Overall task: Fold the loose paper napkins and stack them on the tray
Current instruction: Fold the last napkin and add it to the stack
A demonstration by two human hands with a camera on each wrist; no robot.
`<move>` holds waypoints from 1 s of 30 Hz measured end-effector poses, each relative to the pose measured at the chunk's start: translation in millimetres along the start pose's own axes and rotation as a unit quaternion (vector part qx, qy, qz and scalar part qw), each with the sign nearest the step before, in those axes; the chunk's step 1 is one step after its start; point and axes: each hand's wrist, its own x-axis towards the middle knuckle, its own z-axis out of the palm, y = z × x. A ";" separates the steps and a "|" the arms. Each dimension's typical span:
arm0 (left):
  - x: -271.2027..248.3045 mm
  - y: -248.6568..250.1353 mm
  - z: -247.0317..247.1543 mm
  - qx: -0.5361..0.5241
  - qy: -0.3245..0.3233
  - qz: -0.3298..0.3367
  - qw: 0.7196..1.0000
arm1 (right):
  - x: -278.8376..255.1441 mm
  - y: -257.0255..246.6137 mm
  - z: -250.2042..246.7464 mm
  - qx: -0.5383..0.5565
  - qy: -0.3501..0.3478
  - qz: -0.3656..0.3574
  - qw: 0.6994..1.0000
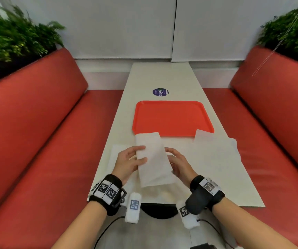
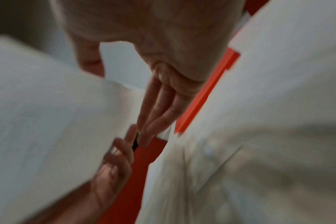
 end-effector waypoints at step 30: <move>24.1 -0.1 -98.9 0.544 0.068 -0.010 0.836 | 68.5 55.3 86.7 -0.425 0.067 -0.037 0.902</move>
